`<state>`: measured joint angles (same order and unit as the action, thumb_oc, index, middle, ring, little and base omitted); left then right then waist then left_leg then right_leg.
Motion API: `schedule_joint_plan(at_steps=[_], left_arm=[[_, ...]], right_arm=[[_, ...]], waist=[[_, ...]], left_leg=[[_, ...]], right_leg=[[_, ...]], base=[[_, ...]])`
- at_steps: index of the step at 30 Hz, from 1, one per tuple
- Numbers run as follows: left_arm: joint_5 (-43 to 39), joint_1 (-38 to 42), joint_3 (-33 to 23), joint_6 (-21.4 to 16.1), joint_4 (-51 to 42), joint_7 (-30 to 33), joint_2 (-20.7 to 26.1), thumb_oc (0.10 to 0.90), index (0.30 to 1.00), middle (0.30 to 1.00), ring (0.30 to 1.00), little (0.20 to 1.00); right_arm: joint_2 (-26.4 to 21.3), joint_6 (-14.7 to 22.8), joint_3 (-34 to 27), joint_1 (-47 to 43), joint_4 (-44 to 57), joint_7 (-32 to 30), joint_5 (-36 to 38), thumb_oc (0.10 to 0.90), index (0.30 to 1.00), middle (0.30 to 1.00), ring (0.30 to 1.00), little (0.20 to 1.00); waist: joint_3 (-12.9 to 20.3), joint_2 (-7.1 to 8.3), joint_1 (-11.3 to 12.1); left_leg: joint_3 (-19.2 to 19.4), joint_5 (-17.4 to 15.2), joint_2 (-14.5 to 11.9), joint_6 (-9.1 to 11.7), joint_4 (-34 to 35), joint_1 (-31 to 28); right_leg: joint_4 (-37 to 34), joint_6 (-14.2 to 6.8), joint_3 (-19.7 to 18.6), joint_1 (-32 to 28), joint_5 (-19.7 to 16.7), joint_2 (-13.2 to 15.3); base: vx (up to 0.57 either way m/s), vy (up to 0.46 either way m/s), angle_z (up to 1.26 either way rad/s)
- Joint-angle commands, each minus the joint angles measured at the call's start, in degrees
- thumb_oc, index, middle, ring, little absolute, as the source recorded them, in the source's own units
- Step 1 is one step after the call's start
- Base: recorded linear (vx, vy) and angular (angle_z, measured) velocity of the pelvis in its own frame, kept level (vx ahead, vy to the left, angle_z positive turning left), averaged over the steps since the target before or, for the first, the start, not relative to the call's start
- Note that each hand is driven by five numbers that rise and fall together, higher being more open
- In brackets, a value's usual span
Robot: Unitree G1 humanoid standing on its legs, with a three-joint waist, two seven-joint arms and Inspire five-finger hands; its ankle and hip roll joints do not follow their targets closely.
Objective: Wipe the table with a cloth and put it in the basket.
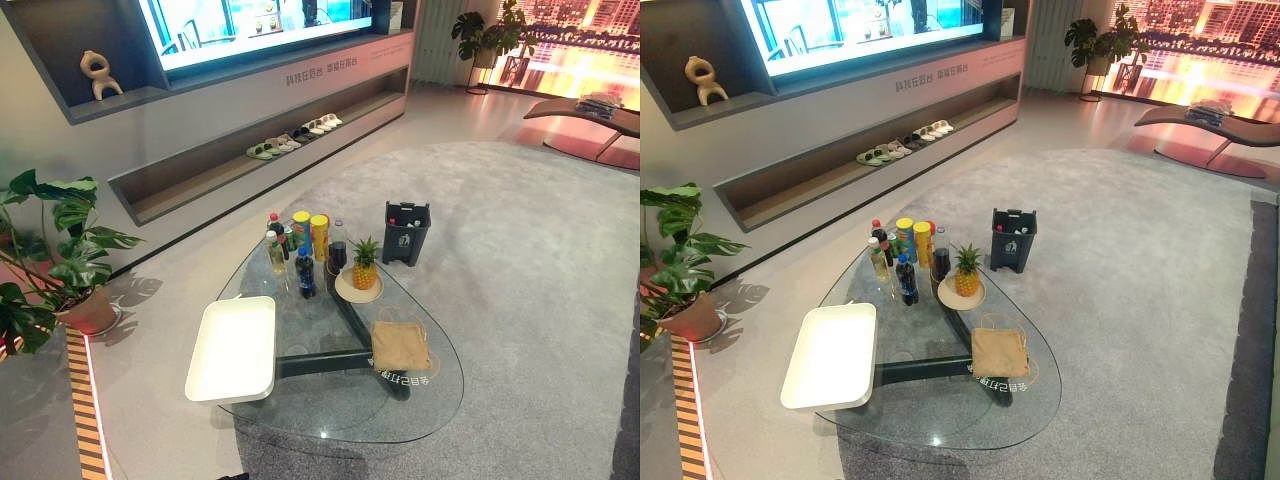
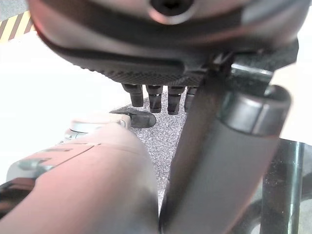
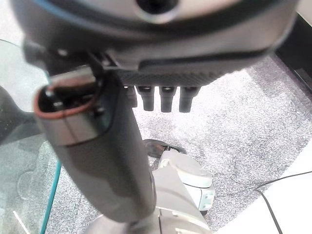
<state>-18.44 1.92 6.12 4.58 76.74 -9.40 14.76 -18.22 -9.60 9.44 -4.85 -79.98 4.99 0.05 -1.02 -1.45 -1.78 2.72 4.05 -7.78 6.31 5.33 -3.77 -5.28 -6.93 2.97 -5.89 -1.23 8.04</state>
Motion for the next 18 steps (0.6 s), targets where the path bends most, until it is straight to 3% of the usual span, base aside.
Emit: schedule_joint_plan(at_steps=[1,18], left_arm=[[0.43,5.51,0.48,-1.92,2.8,-0.31,0.64,0.8,0.9,0.9,0.9,0.9],[-0.08,4.97,-0.41,-3.02,2.73,0.75,1.2,0.8,0.9,0.9,0.9,0.9]], right_arm=[[0.2,-0.23,2.06,-3.66,-2.82,0.77,-1.11,0.8,0.9,0.9,0.9,0.9],[-0.21,-0.36,1.21,-3.43,-2.84,0.07,-0.18,0.8,0.9,0.9,0.9,0.9]], waist=[[-3.18,0.81,0.71],[-3.2,0.88,0.62]], left_leg=[[1.45,-4.69,3.83,-2.13,-0.33,-1.69],[1.36,-4.65,3.97,-2.11,-0.33,-1.67]], right_leg=[[0.28,0.44,4.32,-0.44,0.6,-1.4],[0.28,0.33,3.89,-0.32,0.45,-1.53]], base=[[0.0,0.0,0.0],[0.01,0.001,0.0]])
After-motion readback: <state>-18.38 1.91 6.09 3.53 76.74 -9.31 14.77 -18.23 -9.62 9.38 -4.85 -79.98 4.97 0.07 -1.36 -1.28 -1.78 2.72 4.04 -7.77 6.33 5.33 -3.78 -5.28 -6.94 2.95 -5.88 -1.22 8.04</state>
